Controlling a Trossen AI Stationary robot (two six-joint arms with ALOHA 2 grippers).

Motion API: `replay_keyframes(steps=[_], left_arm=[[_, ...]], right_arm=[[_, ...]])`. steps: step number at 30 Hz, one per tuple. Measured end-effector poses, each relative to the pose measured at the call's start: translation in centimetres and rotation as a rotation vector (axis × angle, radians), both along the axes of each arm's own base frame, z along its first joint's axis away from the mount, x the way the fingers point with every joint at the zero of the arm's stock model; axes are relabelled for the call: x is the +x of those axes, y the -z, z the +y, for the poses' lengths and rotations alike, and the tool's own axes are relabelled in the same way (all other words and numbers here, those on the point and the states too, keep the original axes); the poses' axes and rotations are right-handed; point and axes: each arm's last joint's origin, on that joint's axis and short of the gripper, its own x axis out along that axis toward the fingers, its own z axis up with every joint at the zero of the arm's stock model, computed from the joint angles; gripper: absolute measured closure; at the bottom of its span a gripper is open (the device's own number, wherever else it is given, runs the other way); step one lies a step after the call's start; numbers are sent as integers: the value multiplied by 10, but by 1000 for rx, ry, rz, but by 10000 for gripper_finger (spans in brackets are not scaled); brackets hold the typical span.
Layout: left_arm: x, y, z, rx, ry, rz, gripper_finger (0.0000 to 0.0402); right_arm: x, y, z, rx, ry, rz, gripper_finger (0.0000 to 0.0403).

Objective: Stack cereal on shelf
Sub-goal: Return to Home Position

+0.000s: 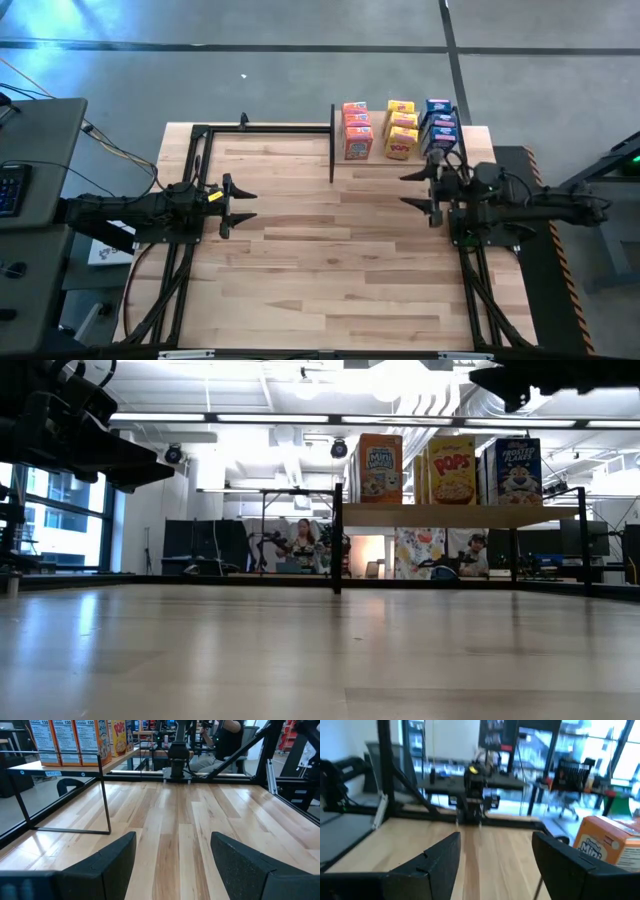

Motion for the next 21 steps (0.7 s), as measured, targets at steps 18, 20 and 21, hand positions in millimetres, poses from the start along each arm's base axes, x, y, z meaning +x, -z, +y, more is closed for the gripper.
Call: replay_keyframes(steps=[18,20,21], left_arm=[[0,0,0,0,0,0,153],[0,0,0,0,0,-1,153],[0,0,0,0,0,0,153]], right_arm=[[-26,75,2,82,10,-95,164],[-26,80,2,82,9,-105,164],[-26,82,2,81,8,-113,164]])
